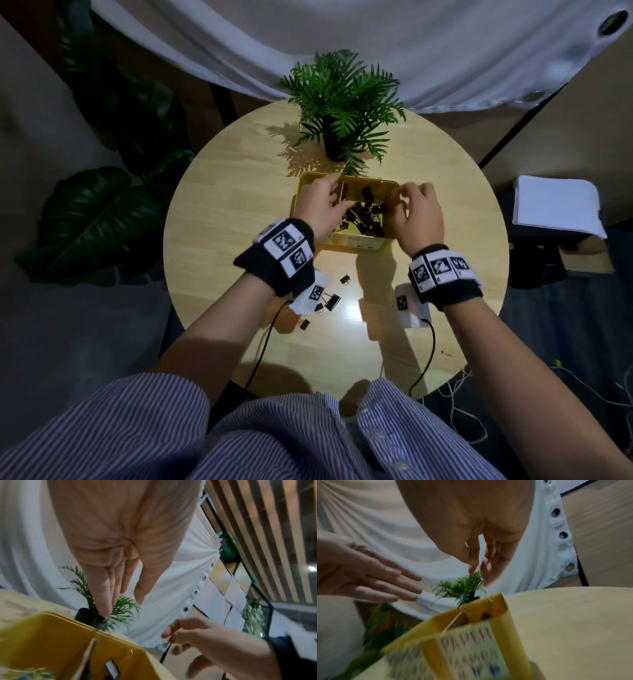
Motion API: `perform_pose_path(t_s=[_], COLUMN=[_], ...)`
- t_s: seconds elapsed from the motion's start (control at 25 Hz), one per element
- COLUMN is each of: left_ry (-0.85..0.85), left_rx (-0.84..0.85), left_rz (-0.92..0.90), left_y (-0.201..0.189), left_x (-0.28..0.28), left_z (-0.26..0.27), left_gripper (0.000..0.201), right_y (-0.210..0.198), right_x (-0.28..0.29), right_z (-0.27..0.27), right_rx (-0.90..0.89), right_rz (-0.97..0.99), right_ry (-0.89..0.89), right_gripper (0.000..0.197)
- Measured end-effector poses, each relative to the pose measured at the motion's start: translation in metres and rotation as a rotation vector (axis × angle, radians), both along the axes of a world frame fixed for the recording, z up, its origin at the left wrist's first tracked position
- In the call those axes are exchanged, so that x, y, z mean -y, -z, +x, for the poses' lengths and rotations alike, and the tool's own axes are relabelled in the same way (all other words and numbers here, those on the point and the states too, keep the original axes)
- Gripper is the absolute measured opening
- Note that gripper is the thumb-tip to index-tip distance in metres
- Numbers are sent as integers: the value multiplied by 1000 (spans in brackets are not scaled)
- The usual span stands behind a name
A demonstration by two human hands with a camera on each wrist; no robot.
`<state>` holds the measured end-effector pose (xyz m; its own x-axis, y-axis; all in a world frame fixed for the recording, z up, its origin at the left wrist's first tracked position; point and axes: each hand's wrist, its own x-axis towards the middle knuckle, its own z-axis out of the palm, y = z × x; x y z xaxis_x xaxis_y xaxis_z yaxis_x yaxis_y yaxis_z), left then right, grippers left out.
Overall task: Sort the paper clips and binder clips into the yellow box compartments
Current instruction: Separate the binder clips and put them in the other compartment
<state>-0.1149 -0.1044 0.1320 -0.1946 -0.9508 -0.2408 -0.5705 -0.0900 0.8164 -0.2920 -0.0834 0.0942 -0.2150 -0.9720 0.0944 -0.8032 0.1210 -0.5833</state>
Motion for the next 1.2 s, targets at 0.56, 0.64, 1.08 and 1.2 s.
perform_pose_path(t_s=[0.56, 0.64, 1.08, 1.2], left_ry=[288, 306, 271, 233], left_rx=[568, 601, 691, 576], left_rz=[140, 127, 107, 66], left_y=[140, 141, 143, 144], left_x=[-104, -101, -81, -76], left_z=[64, 64, 71, 83], left_gripper=[46, 38, 19, 22], right_y=[109, 110, 42, 12], right_x=[-73, -74, -49, -12], right_z=[73, 68, 23, 14], right_rx=[-152, -178, 23, -129], right_rz=[601, 598, 89, -78], right_ry=[-397, -399, -283, -153], right_gripper=[51, 43, 44, 51])
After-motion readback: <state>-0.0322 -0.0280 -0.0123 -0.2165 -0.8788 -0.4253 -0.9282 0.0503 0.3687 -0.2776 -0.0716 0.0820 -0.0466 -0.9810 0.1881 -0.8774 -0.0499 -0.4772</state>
